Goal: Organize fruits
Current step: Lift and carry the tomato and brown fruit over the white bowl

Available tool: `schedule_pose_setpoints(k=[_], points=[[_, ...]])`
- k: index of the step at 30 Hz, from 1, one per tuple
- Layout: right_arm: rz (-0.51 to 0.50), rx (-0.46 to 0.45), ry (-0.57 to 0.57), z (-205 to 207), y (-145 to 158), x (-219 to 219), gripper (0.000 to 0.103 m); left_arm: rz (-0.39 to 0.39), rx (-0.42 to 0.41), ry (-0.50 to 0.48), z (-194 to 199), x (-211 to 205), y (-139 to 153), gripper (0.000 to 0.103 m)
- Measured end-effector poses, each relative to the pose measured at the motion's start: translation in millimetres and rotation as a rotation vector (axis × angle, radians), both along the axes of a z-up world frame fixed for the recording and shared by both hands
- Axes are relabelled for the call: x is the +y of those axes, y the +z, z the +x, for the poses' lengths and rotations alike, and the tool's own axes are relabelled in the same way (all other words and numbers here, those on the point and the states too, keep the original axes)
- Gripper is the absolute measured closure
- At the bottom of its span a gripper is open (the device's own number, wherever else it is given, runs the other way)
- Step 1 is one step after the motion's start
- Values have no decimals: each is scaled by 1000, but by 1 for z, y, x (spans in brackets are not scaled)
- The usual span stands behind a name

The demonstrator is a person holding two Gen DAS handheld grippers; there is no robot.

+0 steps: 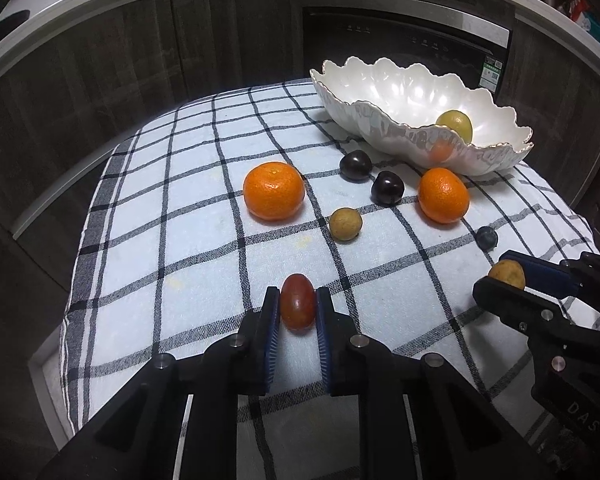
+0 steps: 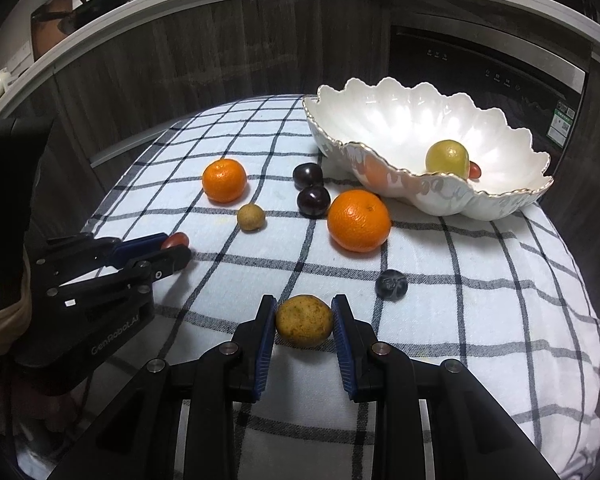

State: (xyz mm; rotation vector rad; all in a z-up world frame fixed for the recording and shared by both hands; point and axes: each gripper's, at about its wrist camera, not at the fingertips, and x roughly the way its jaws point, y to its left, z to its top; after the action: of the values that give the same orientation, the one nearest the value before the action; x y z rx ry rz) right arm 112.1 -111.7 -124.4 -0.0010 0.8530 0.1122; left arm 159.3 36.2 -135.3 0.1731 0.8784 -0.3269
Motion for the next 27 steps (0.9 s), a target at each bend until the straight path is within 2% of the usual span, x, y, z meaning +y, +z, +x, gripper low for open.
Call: schedule_pose_setpoints(k=[27], points=[[36, -101, -16, -1, 53, -20, 73, -10, -30, 84, -17, -22, 58, 84]])
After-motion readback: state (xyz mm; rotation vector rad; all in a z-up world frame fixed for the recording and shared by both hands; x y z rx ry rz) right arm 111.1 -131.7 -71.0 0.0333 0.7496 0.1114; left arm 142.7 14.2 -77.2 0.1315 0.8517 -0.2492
